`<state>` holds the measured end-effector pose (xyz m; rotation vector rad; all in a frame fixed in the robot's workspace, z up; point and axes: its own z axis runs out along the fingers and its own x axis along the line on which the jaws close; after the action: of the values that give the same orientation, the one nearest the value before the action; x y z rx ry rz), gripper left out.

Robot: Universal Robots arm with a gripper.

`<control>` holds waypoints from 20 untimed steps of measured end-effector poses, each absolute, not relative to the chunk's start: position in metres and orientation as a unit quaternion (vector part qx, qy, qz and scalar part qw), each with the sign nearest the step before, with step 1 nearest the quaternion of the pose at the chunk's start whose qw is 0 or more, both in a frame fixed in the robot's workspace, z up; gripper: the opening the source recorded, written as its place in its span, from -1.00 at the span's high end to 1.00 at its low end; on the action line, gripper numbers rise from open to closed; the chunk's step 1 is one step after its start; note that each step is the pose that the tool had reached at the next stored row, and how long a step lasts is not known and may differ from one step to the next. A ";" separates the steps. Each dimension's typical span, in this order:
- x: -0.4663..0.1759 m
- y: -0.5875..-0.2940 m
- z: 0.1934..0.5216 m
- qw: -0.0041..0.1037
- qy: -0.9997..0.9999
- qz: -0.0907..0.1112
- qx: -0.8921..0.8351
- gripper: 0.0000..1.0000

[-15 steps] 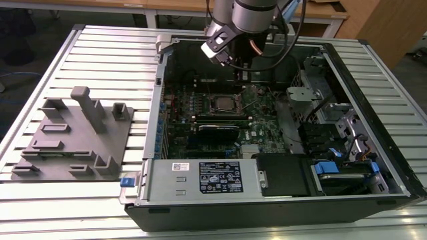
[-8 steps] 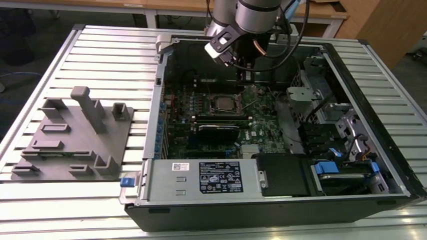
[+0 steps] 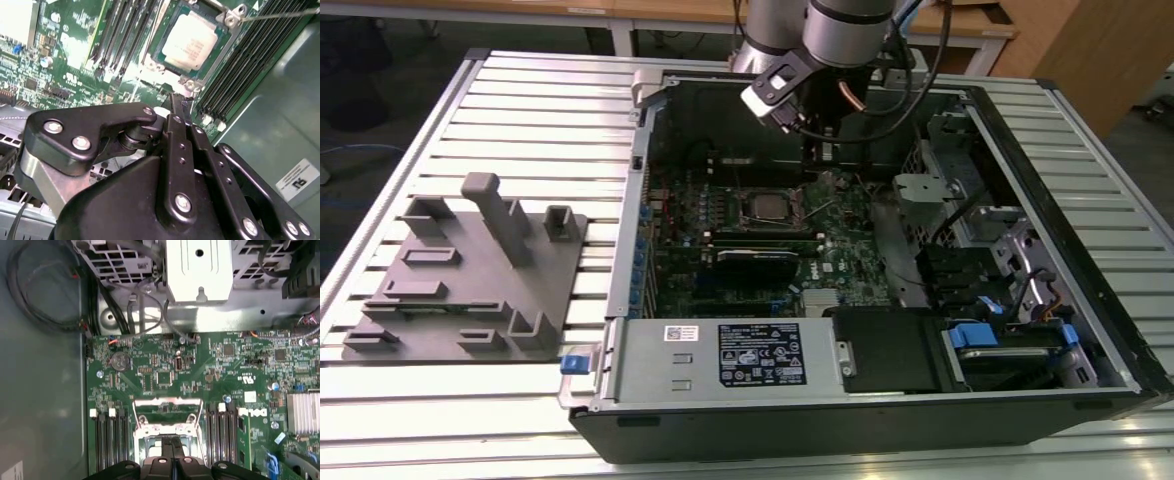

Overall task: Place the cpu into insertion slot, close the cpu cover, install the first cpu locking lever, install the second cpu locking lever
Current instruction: 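Close the cpu cover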

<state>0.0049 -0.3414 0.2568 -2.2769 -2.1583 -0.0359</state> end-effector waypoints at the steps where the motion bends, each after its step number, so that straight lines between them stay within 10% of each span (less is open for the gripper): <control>1: 0.007 -0.341 0.257 0.002 -0.688 -0.011 -0.726 0.80; 20: 0.026 -0.341 0.258 0.003 -0.688 -0.010 -0.726 0.80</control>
<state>0.0261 -0.3414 0.2579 -2.2753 -2.1568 -0.0325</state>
